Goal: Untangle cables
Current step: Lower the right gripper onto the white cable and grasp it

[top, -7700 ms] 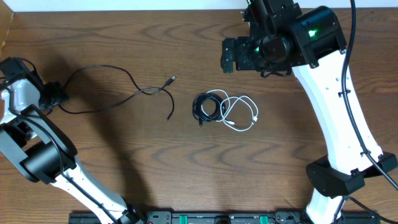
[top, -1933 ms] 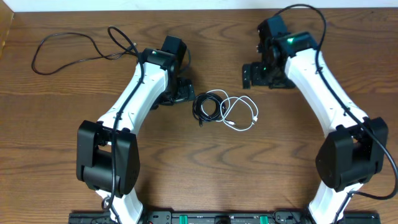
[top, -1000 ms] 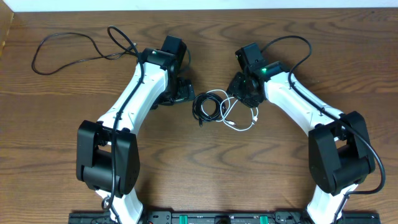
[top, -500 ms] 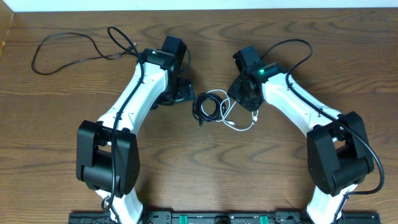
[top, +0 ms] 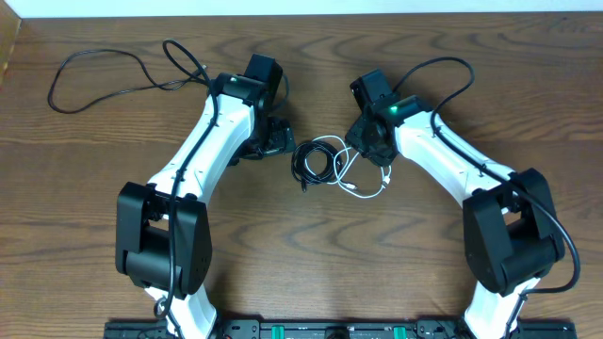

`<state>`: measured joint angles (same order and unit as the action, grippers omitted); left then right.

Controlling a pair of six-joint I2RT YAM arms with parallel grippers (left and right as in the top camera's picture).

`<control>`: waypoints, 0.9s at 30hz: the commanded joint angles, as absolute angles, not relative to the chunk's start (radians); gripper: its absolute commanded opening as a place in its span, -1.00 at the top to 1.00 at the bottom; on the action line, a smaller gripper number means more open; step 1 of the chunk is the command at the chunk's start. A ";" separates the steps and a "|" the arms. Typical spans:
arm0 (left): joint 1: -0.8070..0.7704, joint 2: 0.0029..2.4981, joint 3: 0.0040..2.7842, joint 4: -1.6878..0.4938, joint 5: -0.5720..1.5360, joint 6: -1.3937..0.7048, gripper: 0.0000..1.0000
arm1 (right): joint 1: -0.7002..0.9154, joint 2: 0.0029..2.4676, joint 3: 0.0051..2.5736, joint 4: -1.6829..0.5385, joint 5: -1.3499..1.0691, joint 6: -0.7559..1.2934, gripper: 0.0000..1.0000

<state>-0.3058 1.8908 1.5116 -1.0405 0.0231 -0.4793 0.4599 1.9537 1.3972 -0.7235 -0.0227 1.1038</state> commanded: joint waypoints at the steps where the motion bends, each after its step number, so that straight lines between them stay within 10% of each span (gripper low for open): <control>1: -0.306 1.892 1.508 -1.046 0.010 -0.495 -0.96 | 0.472 1.999 1.389 -0.710 -0.028 1.129 0.08; 13: -0.306 1.892 1.508 -1.046 0.010 -0.495 -0.96 | 0.462 2.000 1.394 -0.693 -0.038 1.124 0.97; 27: -0.306 1.892 1.508 -1.046 0.010 -0.495 -0.96 | 0.449 1.662 1.508 -0.702 -0.036 0.734 0.97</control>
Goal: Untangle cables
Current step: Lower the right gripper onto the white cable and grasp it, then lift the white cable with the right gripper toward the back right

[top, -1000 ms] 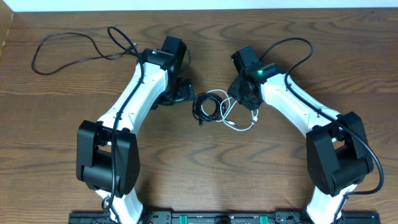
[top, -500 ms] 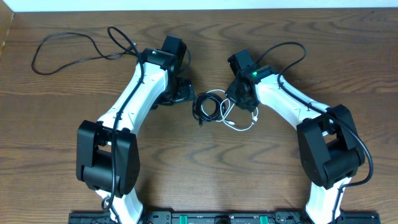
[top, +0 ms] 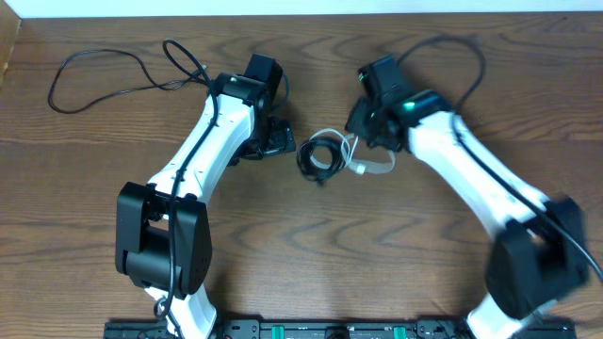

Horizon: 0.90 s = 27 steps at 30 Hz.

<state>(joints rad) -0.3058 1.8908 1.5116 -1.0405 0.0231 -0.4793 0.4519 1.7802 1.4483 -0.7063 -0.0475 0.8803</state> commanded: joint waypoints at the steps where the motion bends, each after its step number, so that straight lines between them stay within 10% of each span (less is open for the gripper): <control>1: -0.306 1.892 1.508 -1.046 0.010 -0.495 -0.96 | 0.449 1.625 1.519 -0.702 -0.036 0.708 0.98; 20: -0.306 1.892 1.508 -1.046 0.010 -0.495 -0.96 | 0.456 1.257 1.557 -0.634 -0.020 0.657 0.98; 27: -0.306 1.892 1.508 -1.046 0.010 -0.495 -0.96 | 0.457 1.328 1.557 -0.905 0.445 0.918 0.97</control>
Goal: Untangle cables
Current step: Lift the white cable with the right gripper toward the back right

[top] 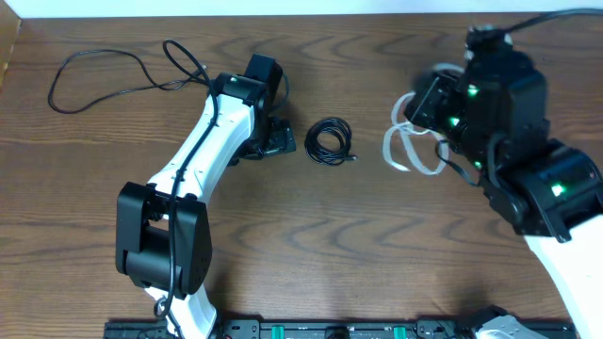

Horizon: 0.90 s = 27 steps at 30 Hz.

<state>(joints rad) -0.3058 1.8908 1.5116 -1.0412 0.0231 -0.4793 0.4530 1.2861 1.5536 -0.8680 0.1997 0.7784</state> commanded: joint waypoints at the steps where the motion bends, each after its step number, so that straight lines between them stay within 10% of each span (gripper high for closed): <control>1: -0.306 1.892 1.508 -1.046 0.010 -0.495 -0.95 | 0.455 1.341 1.557 -0.912 0.422 0.919 0.98; 9: -0.306 1.892 1.508 -1.046 0.010 -0.495 -0.96 | 0.437 1.339 1.557 -0.597 -0.351 0.617 0.98; 18: -0.306 1.892 1.508 -1.046 0.010 -0.495 -0.96 | 0.437 1.359 1.557 -1.035 0.576 1.003 0.97; 27: -0.306 1.892 1.508 -1.046 0.010 -0.495 -0.96 | 0.437 1.354 1.557 -0.900 0.017 0.797 0.98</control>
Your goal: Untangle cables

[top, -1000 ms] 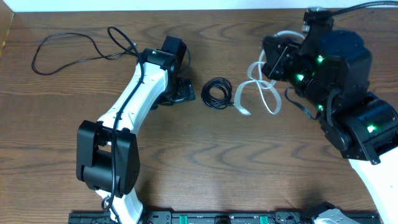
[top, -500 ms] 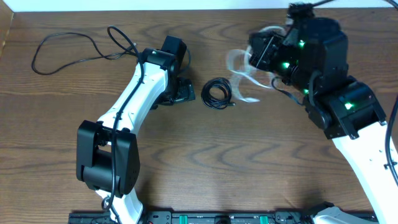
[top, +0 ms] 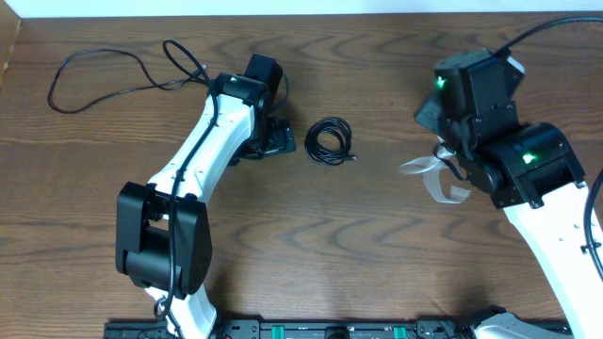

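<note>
On the wooden table a black cable lies wound in a small coil at the middle, by itself. A white cable hangs blurred in loops off the table at the right, under my right gripper. That gripper is mostly hidden beneath its own wrist and raised toward the camera. My left gripper sits low at the table just left of the black coil, apart from it. Its jaws do not show clearly.
A long thin black lead loops across the far left of the table to the left arm. Another black lead runs off the right arm at the far right. The table's far edge meets a white wall.
My right arm has shifted a little right and toward the front with the white cable, whose loops now hang lower. The black coil and the left arm have not moved.
The black and white cables first lay tangled together between the grippers, with the right gripper at the white one. Then the bundle sat drawn closer to it. Later the white cable hung at the right, free of the black coil, and it stays there.
</note>
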`<state>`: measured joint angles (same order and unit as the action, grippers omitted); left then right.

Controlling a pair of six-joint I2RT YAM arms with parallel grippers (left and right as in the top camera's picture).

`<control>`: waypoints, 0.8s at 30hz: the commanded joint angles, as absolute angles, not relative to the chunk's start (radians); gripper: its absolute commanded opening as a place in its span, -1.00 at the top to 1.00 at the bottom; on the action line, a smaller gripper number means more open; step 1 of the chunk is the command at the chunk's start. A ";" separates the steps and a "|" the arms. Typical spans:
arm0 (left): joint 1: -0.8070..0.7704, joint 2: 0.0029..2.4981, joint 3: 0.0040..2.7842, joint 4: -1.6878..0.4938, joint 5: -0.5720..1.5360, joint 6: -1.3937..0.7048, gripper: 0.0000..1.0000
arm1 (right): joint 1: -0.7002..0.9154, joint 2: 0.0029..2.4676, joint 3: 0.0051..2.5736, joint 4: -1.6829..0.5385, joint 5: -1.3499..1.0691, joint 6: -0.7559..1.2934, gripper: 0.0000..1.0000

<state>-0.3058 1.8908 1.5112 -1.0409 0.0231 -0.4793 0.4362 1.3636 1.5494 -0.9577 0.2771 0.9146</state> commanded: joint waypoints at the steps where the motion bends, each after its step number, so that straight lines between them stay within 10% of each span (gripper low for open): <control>1: -0.306 1.892 1.508 -1.046 0.010 -0.495 -0.96 | 0.437 1.354 1.557 -0.858 -0.082 0.733 0.97; 6: -0.306 1.892 1.508 -1.046 0.010 -0.495 -0.96 | 0.437 1.356 1.557 -0.842 -0.072 0.506 0.97; 12: -0.306 1.892 1.508 -1.046 0.010 -0.495 -0.96 | 0.437 1.370 1.557 -1.106 0.413 0.823 0.97; 24: -0.306 1.892 1.508 -1.046 0.010 -0.495 -0.96 | 0.438 1.375 1.557 -1.081 0.223 0.849 0.98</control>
<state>-0.3058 1.8908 1.5112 -1.0409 0.0231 -0.4793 0.4381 1.3678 1.5501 -1.0889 0.2787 0.8280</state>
